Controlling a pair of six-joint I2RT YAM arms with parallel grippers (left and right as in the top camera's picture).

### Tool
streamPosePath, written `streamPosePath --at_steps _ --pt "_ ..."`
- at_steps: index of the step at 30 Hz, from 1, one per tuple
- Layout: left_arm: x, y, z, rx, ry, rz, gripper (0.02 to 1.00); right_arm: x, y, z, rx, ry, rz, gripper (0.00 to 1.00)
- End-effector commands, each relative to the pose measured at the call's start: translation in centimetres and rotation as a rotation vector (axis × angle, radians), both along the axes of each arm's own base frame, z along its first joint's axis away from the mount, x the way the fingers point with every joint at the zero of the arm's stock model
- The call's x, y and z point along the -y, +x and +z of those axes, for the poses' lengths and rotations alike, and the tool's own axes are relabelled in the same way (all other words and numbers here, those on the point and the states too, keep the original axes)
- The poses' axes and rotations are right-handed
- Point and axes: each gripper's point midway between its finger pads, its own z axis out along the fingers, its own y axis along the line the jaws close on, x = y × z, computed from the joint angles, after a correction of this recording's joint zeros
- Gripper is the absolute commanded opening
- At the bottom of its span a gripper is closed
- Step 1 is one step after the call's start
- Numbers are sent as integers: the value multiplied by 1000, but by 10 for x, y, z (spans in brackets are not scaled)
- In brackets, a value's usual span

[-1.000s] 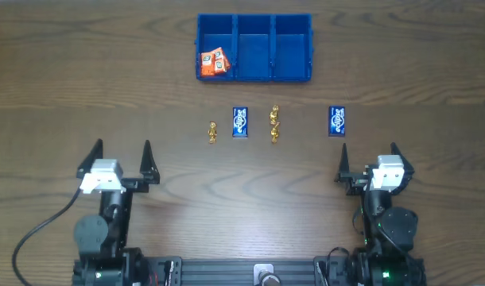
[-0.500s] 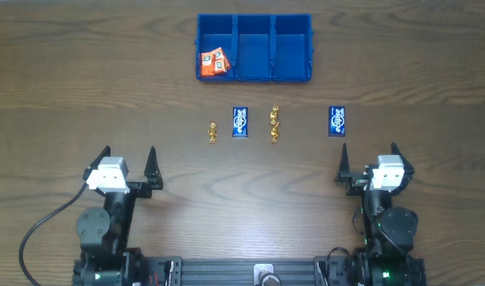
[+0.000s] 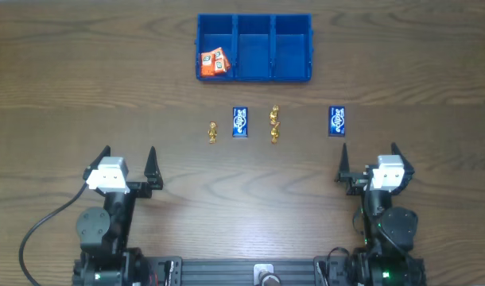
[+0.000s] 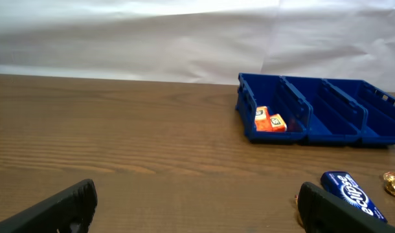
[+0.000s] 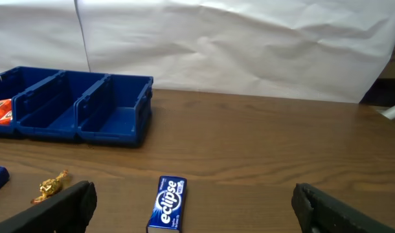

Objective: Sort Candies Into Trays

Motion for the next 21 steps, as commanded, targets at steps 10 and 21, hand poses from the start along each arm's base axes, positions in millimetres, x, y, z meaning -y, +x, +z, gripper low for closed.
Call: streamPosePath --at_steps 10,21 --pt "4 -1 -17 -52 2 -22 996 -3 1 50 39 39 13 998" --pt "4 -1 -17 -52 2 -22 998 -7 64 108 -465 1 23 998"
